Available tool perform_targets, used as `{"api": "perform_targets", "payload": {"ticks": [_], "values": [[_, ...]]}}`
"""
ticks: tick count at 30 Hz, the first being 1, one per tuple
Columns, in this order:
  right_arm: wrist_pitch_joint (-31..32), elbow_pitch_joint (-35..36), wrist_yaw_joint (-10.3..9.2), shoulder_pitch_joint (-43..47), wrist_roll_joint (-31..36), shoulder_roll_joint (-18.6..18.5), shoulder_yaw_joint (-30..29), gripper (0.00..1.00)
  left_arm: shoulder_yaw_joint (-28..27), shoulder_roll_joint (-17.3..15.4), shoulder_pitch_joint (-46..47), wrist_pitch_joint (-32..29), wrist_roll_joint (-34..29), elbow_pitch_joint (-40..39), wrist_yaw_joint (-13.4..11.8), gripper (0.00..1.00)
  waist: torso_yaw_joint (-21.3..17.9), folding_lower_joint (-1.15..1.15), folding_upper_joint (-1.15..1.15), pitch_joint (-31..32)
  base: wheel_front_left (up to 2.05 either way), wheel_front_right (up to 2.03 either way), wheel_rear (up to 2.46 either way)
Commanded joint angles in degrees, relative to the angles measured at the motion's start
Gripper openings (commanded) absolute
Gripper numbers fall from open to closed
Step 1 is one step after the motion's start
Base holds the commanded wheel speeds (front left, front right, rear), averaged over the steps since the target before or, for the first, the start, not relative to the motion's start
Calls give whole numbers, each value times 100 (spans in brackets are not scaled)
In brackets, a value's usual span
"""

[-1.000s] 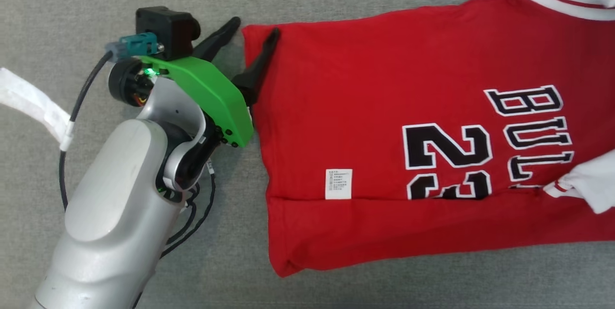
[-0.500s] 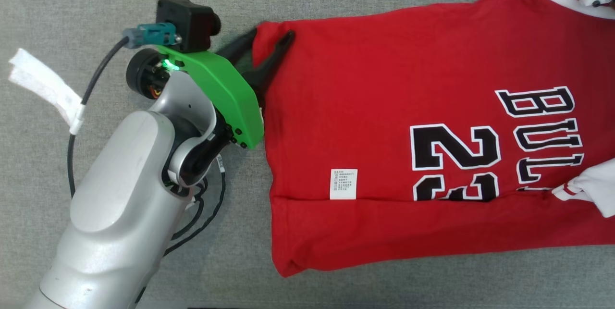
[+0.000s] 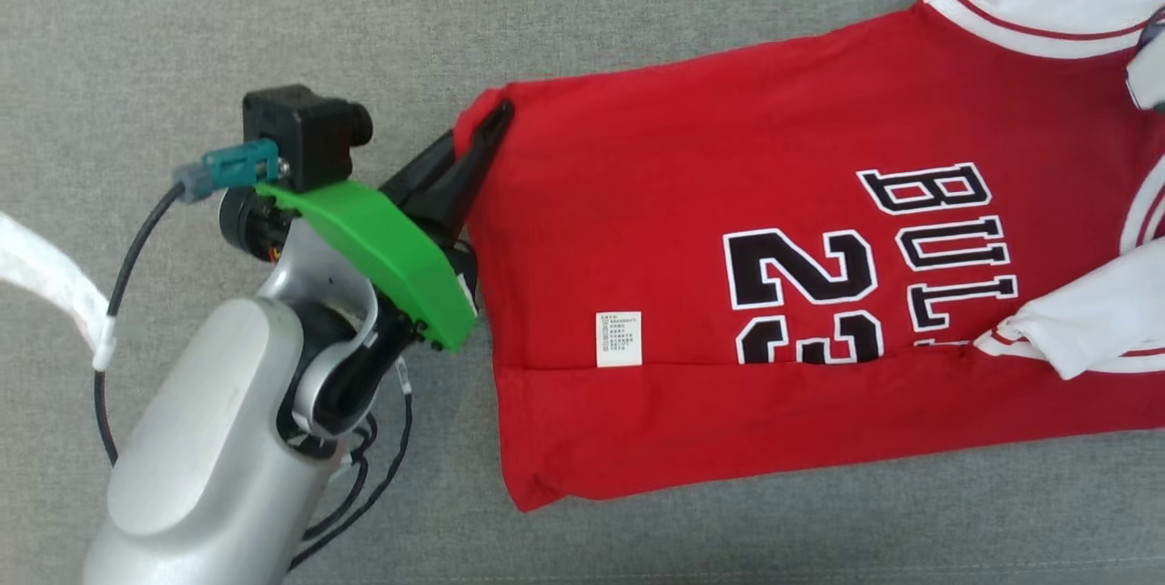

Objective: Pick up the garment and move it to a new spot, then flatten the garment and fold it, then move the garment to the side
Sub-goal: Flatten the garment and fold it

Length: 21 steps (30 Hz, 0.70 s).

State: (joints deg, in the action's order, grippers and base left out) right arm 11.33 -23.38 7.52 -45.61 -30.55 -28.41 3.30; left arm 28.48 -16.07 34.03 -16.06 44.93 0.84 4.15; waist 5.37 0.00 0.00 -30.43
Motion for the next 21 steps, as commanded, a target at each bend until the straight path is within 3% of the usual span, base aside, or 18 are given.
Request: {"api": "perform_targets", "payload": {"ticks": [1,10,17,18,19,21], "values": [[-58,220,-6,312,-113,-73,-85,0,-10,-71,-213,60,2,-115,-59,0,-217,0,0,376,0,0,0],[150,1771,-8,2757,-511,195,-889,0,-2,-304,-1606,450,-89,-649,-438,0,-624,0,0,1072,0,0,0],[353,2095,-6,3429,-289,763,-1158,0,101,-432,-2240,648,-300,-663,-669,0,-816,0,0,1105,0,0,0],[345,2041,-6,3449,-225,848,-1153,38,123,-408,-2318,679,-326,-630,-702,44,-826,0,0,1106,0,0,0],[377,1984,-6,3475,-157,895,-1118,100,156,-425,-2364,723,-400,-592,-718,94,-832,0,0,1115,0,0,0],[428,1860,-7,3501,-31,952,-1139,100,215,-448,-2514,827,-511,-510,-799,100,-838,0,0,1151,0,0,0]]}}
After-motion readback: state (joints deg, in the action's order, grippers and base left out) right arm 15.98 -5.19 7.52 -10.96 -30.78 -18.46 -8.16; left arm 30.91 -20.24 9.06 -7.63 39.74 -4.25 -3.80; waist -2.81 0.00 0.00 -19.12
